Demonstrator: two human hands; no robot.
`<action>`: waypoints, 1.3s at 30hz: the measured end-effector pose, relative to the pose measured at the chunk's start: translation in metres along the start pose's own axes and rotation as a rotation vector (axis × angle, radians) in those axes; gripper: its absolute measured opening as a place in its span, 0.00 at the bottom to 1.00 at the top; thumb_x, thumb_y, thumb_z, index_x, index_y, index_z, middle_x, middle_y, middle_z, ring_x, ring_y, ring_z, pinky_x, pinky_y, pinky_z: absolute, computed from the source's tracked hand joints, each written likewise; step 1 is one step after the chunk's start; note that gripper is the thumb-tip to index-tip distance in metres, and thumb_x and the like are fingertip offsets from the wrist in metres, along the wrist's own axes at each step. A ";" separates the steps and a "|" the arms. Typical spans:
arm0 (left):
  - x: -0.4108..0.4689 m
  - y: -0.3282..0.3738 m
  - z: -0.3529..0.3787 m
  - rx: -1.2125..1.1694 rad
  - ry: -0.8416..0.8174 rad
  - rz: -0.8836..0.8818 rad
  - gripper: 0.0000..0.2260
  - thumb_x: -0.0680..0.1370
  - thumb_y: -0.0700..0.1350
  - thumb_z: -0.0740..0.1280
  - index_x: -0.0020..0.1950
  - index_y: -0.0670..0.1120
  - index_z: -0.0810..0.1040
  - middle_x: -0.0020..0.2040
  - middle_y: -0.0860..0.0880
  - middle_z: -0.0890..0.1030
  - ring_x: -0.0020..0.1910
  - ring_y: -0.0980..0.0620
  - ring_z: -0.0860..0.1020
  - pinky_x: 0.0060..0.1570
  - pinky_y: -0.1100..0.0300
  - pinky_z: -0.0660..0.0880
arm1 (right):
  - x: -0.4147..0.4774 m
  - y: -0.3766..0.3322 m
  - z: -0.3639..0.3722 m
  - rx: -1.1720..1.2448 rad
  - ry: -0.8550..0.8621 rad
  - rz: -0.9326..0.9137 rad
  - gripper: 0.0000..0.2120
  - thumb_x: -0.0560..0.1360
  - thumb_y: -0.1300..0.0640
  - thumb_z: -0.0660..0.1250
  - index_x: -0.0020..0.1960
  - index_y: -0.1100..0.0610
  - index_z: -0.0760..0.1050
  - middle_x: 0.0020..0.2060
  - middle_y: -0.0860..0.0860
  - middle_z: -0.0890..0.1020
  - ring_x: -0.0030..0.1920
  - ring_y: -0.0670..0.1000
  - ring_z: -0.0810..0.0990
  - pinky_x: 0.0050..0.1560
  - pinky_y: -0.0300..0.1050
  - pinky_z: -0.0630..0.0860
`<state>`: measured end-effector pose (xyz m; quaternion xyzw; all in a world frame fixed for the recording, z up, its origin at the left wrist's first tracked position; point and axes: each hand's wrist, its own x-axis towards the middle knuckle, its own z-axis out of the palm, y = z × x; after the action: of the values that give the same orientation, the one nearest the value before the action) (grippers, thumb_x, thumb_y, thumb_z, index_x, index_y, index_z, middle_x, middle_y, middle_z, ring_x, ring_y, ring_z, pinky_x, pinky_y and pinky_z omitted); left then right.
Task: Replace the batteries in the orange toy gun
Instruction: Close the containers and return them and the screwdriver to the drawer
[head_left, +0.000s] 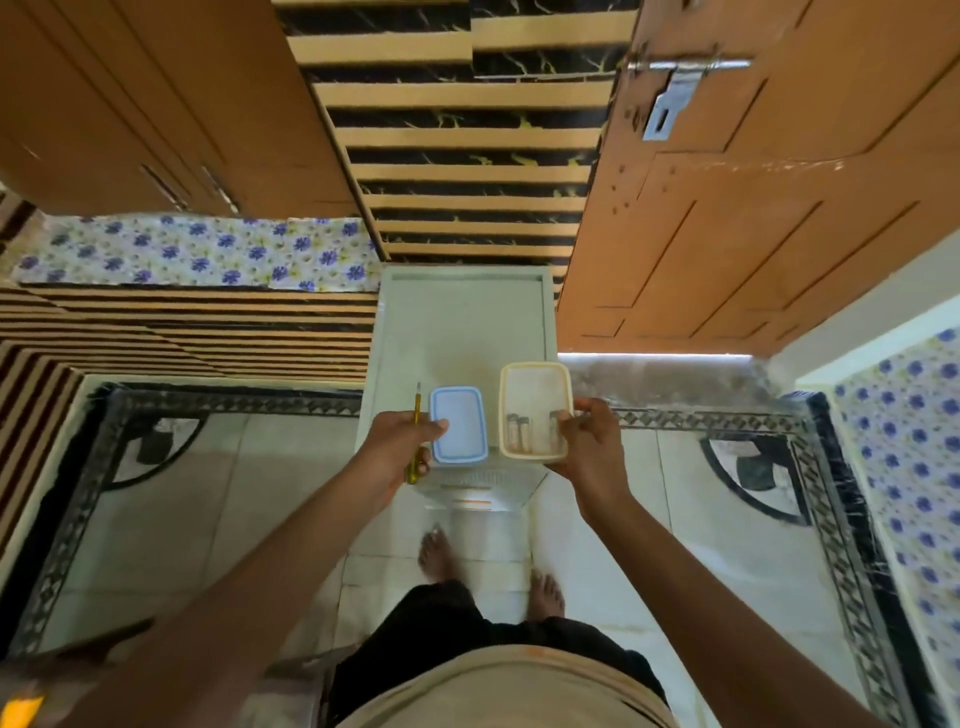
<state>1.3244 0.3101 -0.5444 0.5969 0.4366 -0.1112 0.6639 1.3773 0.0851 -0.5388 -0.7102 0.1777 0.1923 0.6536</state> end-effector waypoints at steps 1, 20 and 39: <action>0.015 0.006 0.000 0.011 -0.010 -0.010 0.09 0.77 0.41 0.76 0.52 0.38 0.82 0.35 0.42 0.76 0.29 0.49 0.73 0.30 0.58 0.70 | 0.012 0.001 0.009 -0.016 0.023 0.004 0.08 0.83 0.58 0.66 0.61 0.54 0.75 0.55 0.57 0.82 0.55 0.60 0.85 0.48 0.65 0.86; 0.159 0.031 -0.003 0.260 0.011 -0.001 0.09 0.78 0.41 0.75 0.54 0.37 0.83 0.32 0.43 0.76 0.26 0.49 0.71 0.23 0.63 0.68 | 0.122 0.012 0.096 -0.386 0.214 0.040 0.06 0.83 0.51 0.65 0.54 0.54 0.73 0.46 0.57 0.84 0.49 0.61 0.84 0.50 0.63 0.84; 0.159 0.019 -0.023 0.773 0.214 0.372 0.07 0.76 0.36 0.67 0.38 0.42 0.78 0.41 0.40 0.76 0.41 0.42 0.78 0.38 0.61 0.67 | 0.131 0.019 0.097 -0.572 0.288 -0.024 0.08 0.82 0.58 0.68 0.57 0.62 0.78 0.51 0.57 0.83 0.54 0.58 0.82 0.57 0.52 0.81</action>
<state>1.4214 0.3951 -0.6426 0.8780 0.3143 -0.0825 0.3515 1.4764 0.1800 -0.6284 -0.8870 0.1987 0.1244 0.3979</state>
